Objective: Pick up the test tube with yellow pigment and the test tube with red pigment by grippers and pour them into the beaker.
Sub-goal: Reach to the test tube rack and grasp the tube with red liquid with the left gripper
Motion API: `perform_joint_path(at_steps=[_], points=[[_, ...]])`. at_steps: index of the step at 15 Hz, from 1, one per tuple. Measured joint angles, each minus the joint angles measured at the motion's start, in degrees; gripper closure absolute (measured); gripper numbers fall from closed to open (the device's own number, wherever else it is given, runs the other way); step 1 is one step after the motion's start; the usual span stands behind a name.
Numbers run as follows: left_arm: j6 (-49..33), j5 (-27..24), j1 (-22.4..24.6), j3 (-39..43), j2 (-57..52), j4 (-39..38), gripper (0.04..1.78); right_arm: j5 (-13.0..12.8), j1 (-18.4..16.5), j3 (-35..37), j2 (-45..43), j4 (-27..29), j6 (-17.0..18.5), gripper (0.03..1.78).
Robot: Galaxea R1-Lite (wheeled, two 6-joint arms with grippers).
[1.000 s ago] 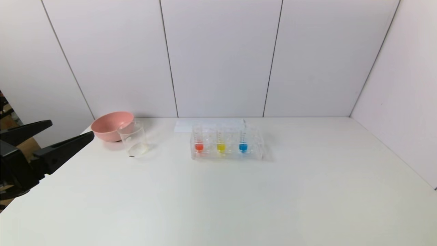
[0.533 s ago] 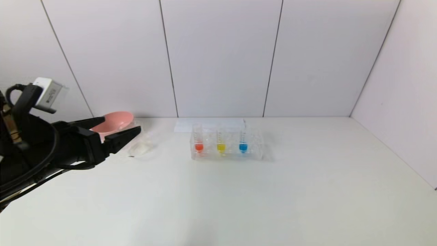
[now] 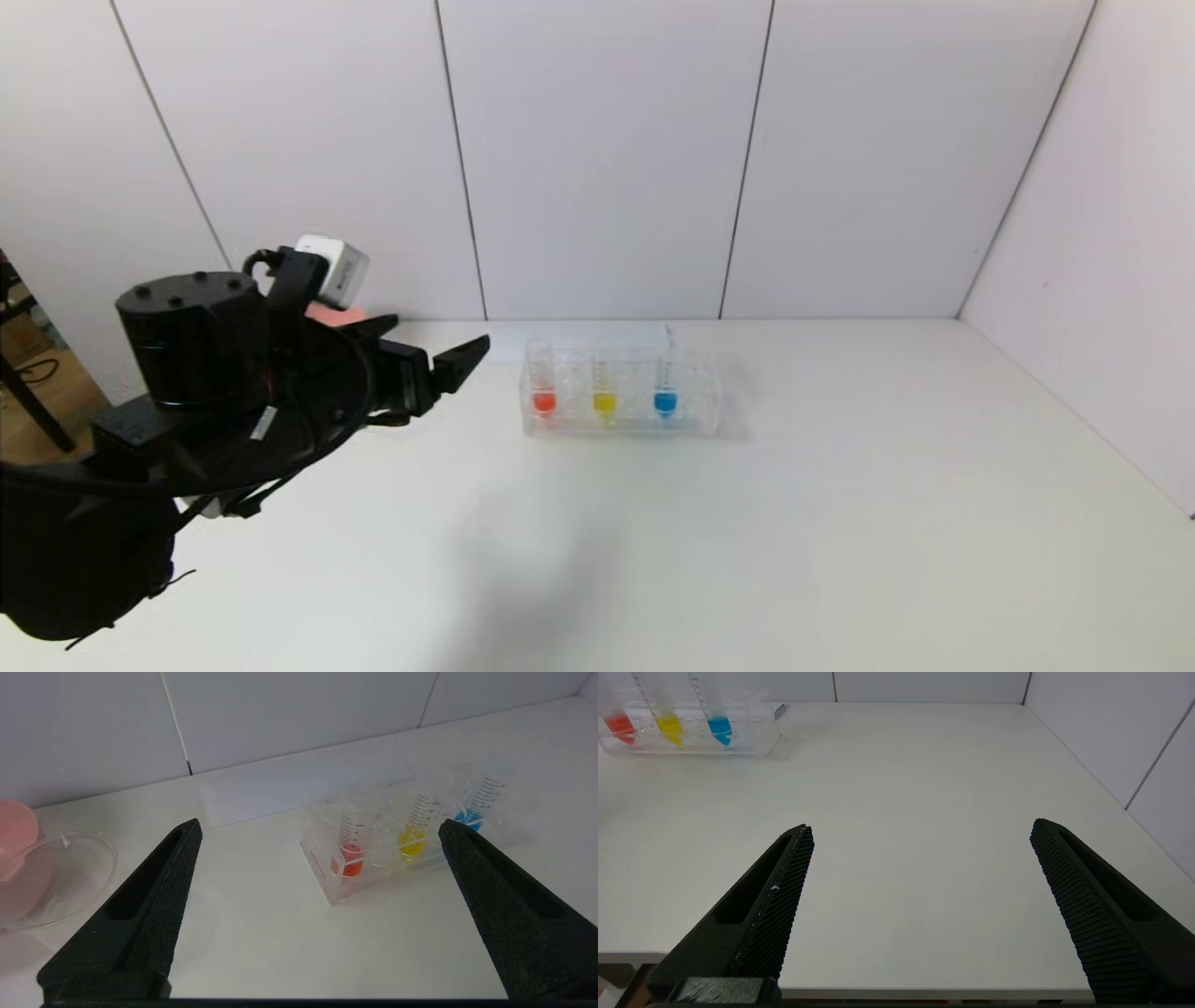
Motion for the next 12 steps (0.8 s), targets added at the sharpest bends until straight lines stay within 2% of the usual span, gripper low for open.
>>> perform_joint_path(at_steps=[6, 9, 12], points=[[-0.5, 3.8, -4.2, -3.4, 11.5, -9.6, 0.05, 0.0, 0.0, 0.0, 0.0, 0.0, 0.0, 0.11], [-0.4, 7.0, -5.6, -5.6, 16.2, -10.5, 0.05, 0.0, 0.0, 0.0, 0.0, 0.0, 0.0, 0.11], [-0.5, 7.8, -6.5, -7.3, 19.3, -10.7, 0.05, 0.0, 0.0, 0.0, 0.0, 0.0, 0.0, 0.11]])
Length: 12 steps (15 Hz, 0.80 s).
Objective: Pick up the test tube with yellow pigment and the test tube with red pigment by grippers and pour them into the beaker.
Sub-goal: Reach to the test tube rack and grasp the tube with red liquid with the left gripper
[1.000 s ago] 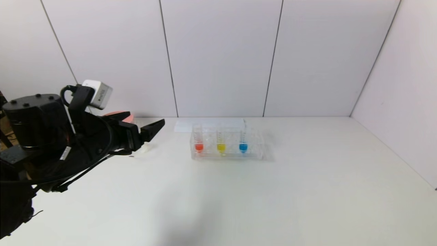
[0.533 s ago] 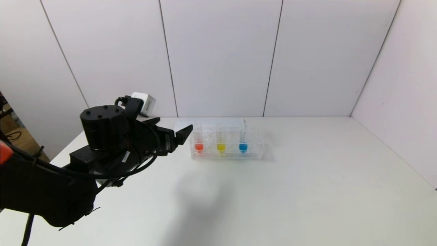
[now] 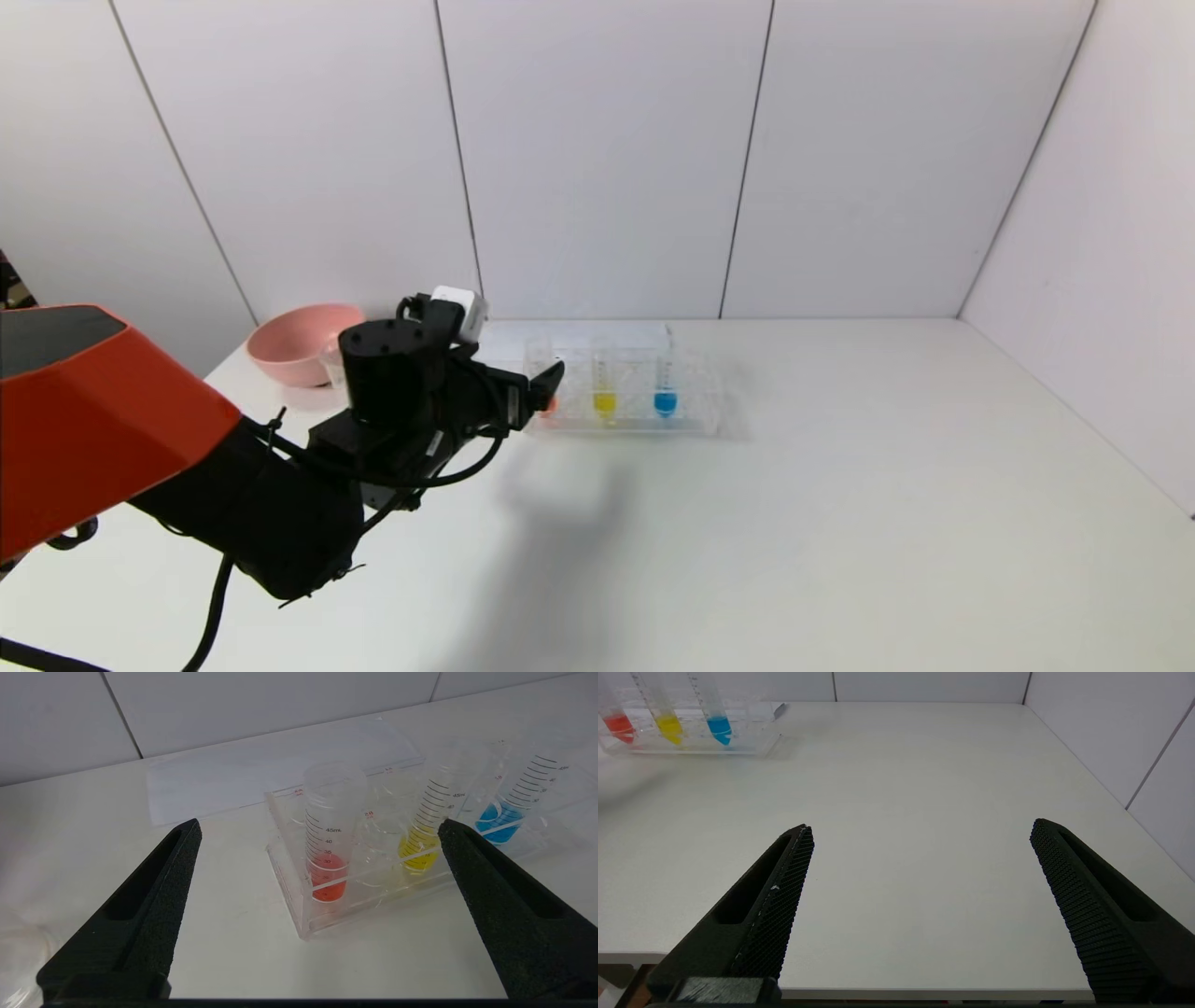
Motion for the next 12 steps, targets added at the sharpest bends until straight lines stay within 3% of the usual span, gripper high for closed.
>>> perform_joint_path(at_steps=[6, 12], points=[[0.4, 5.7, -1.2, -2.5, 6.2, -8.0, 0.05, 0.0, 0.0, 0.0, 0.0, 0.0, 0.0, 0.11], [0.4, 8.1, -1.7, -4.1, 10.5, -9.0, 0.05, 0.0, 0.0, 0.0, 0.0, 0.0, 0.0, 0.11]])
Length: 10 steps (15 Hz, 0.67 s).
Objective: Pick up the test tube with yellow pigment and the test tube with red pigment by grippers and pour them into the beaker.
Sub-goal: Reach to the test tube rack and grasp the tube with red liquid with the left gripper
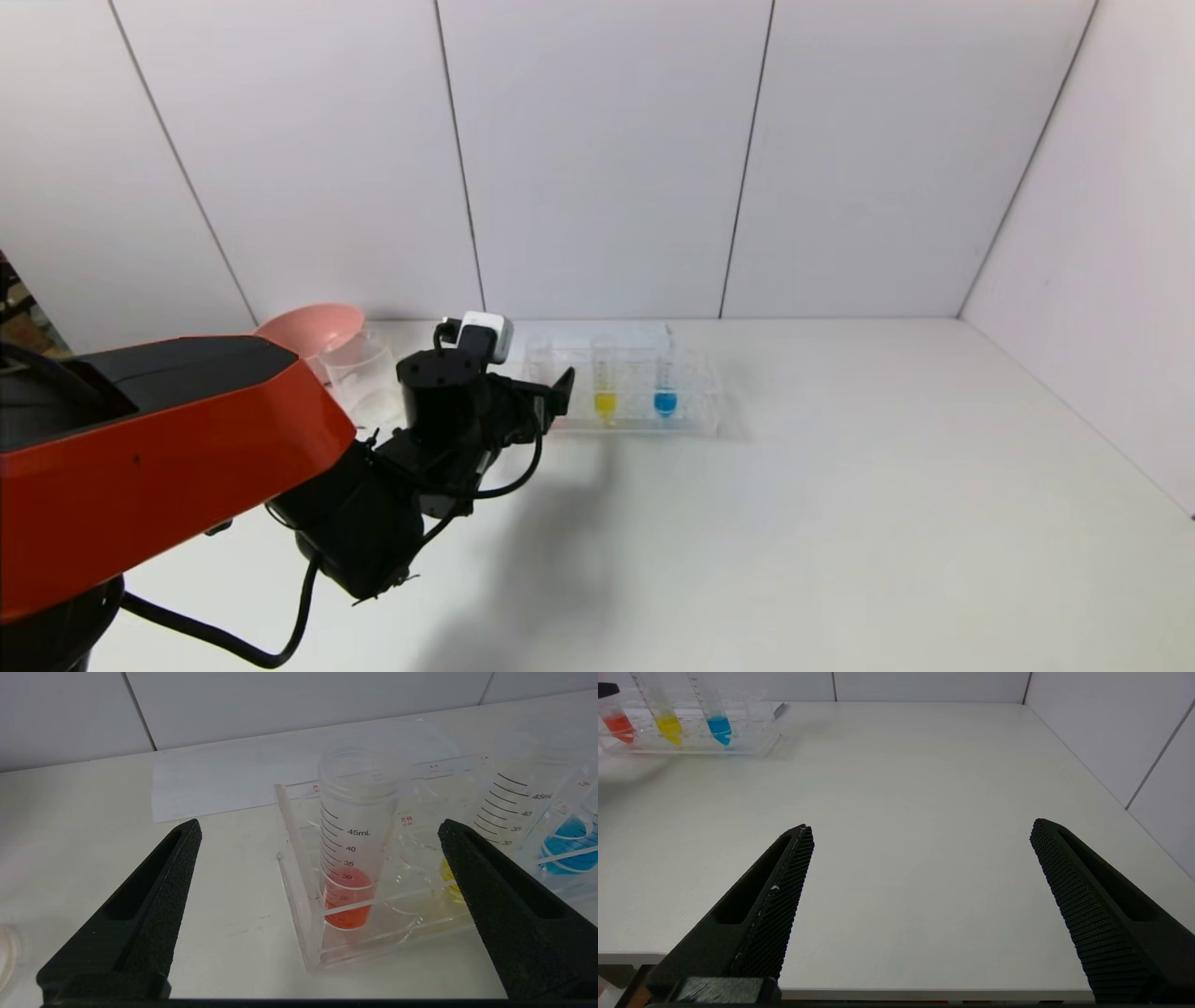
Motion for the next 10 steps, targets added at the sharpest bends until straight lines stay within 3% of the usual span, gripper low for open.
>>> perform_joint_path(at_steps=[10], points=[[0.0, 0.7, -0.3, -2.6, 2.6, -2.6, 0.05, 0.0, 0.0, 0.0, 0.0, 0.0, 0.0, 0.11]])
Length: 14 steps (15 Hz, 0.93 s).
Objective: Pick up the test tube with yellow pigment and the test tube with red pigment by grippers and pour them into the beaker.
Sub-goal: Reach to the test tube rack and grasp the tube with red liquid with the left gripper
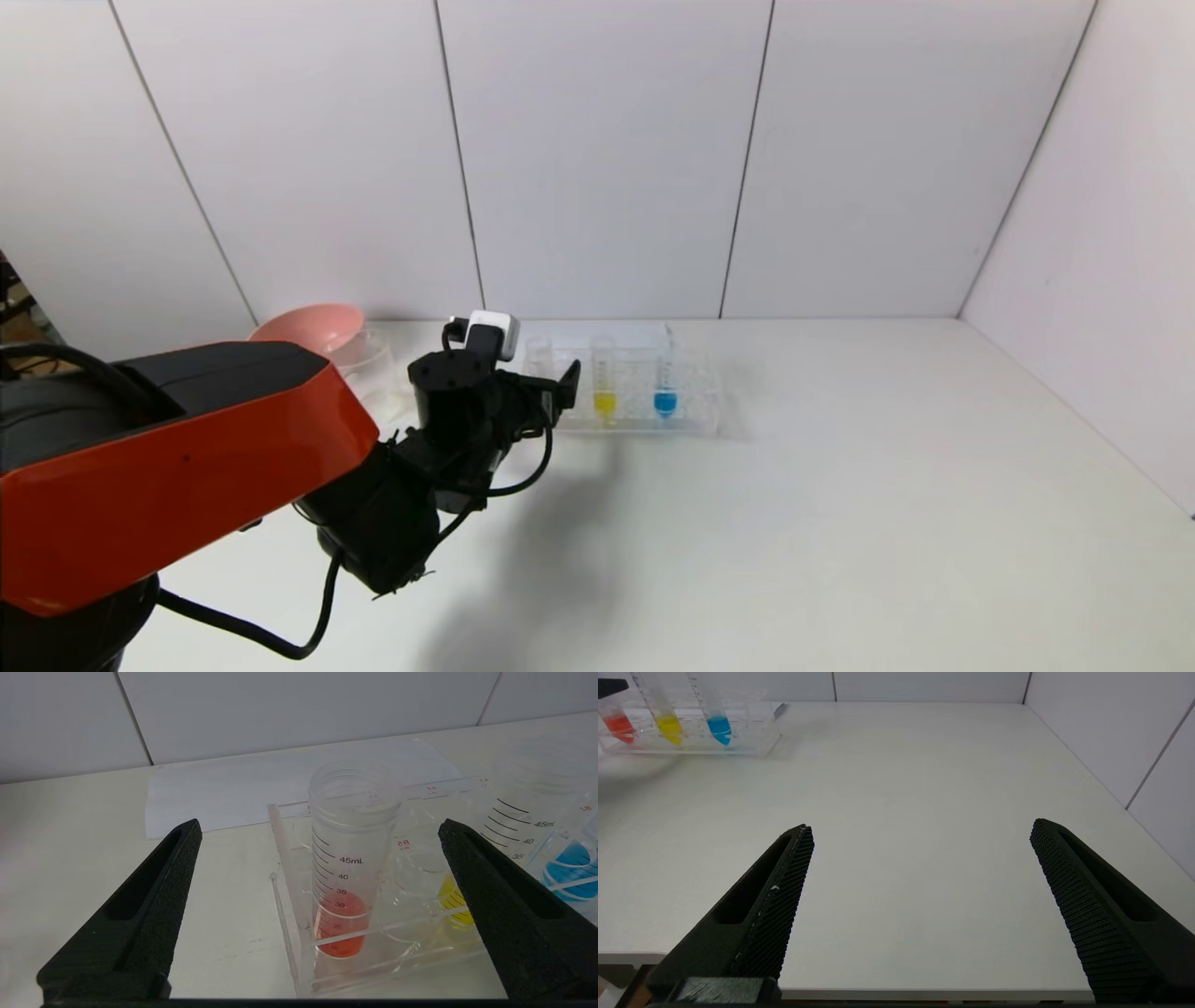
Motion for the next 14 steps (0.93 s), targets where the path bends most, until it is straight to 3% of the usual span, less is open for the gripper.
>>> perform_joint_path(at_steps=[14], points=[[-0.1, 0.7, -0.3, -2.9, 1.6, 0.3, 0.05, 0.0, 0.0, 0.0, 0.0, 0.0, 0.0, 0.11]])
